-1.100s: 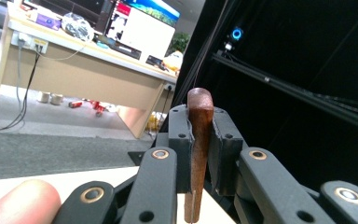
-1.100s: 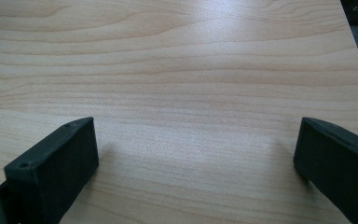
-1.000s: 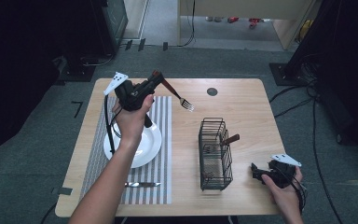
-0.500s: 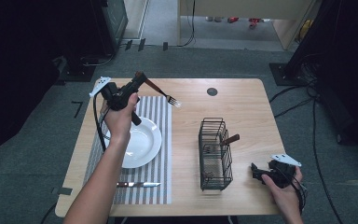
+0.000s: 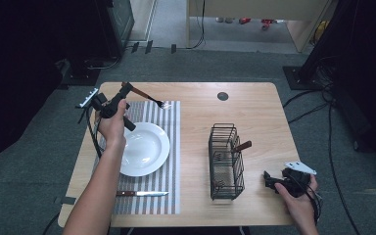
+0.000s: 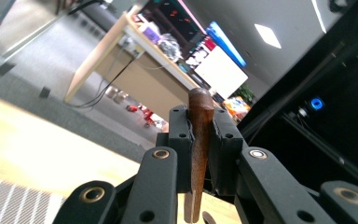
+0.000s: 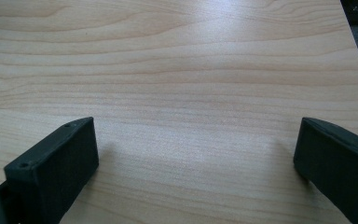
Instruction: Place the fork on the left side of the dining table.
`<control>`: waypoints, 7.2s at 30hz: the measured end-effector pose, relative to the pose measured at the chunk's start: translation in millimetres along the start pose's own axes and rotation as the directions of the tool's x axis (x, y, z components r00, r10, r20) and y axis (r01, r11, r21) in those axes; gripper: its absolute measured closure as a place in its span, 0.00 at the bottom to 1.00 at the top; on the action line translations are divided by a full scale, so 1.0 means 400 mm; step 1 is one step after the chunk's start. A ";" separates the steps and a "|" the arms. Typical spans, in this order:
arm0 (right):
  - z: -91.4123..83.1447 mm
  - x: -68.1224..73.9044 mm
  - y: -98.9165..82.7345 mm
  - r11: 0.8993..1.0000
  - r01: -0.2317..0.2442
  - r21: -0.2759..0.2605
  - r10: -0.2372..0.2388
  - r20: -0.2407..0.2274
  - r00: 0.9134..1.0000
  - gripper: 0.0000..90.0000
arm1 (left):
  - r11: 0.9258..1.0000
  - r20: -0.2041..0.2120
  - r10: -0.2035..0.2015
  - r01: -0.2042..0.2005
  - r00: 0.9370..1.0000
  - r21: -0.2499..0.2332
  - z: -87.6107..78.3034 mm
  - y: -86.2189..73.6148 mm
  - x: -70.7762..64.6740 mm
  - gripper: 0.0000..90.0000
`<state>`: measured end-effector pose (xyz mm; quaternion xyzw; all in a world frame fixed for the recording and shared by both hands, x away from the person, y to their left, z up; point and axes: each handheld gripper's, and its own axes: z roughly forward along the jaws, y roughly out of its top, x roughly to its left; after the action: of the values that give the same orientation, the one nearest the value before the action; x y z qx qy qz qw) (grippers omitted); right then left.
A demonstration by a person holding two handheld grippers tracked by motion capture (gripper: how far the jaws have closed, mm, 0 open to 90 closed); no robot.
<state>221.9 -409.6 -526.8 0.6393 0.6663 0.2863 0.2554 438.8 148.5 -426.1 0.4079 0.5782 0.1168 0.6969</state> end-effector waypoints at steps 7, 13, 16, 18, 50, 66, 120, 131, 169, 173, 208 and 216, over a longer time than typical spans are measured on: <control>0.000 0.000 0.000 1.000 0.000 0.000 0.000 0.000 1.000 0.00 | 0.990 -0.057 -0.140 0.140 0.988 -0.008 0.023 -0.020 0.110 0.92; 0.000 0.000 0.000 1.000 -0.001 0.000 0.001 0.000 1.000 0.00 | 0.981 -0.107 -0.193 0.192 0.975 -0.017 0.032 -0.043 0.164 0.92; 0.000 0.000 0.000 1.000 0.000 0.000 0.000 0.000 1.000 0.00 | 0.977 -0.118 -0.212 0.211 0.970 -0.020 0.033 -0.047 0.174 0.92; 0.000 0.000 0.000 1.000 0.000 0.000 0.000 0.000 1.000 0.00 | 0.965 -0.125 -0.262 0.261 0.957 -0.030 0.032 -0.054 0.184 0.92; 0.000 0.000 0.000 1.000 0.000 0.000 0.000 0.000 1.000 0.00 | 0.966 -0.395 -0.092 0.178 0.914 0.189 0.046 -0.045 0.217 0.47; 0.000 0.000 0.000 1.000 0.000 0.000 0.000 0.000 1.000 0.00 | 0.918 -0.499 0.145 0.072 0.854 0.390 0.083 -0.043 0.208 0.26; 0.000 0.000 0.000 1.000 0.000 0.000 0.000 0.000 1.000 0.00 | 0.879 -0.378 0.379 -0.200 0.845 0.432 -0.028 0.062 0.048 0.15; 0.000 0.000 0.000 1.000 0.000 0.000 0.000 0.000 1.000 0.00 | 0.863 -0.317 0.419 -0.265 0.851 0.429 -0.117 0.069 0.007 0.15; 0.000 0.000 0.000 1.000 0.000 0.001 0.000 0.001 1.000 0.00 | 0.793 -0.253 0.540 -0.385 0.802 0.473 -0.447 -0.095 0.054 0.13; 0.000 0.000 0.000 1.000 0.000 0.002 0.000 0.001 1.000 0.00 | 0.786 -0.277 0.550 -0.377 0.788 0.490 -0.463 -0.112 0.081 0.13; 0.000 0.000 0.000 1.000 0.000 0.001 0.000 0.000 1.000 0.00 | 0.660 -0.293 0.673 -0.372 0.679 0.653 -0.484 -0.165 0.160 0.13; 0.000 0.000 0.000 1.000 0.000 0.001 0.000 0.000 1.000 0.00 | 0.666 -0.311 0.670 -0.360 0.674 0.654 -0.482 -0.164 0.162 0.09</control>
<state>221.8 -409.5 -526.7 0.6397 0.6664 0.2858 0.2551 264.5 231.1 -518.2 0.6906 0.6069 0.2567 0.2982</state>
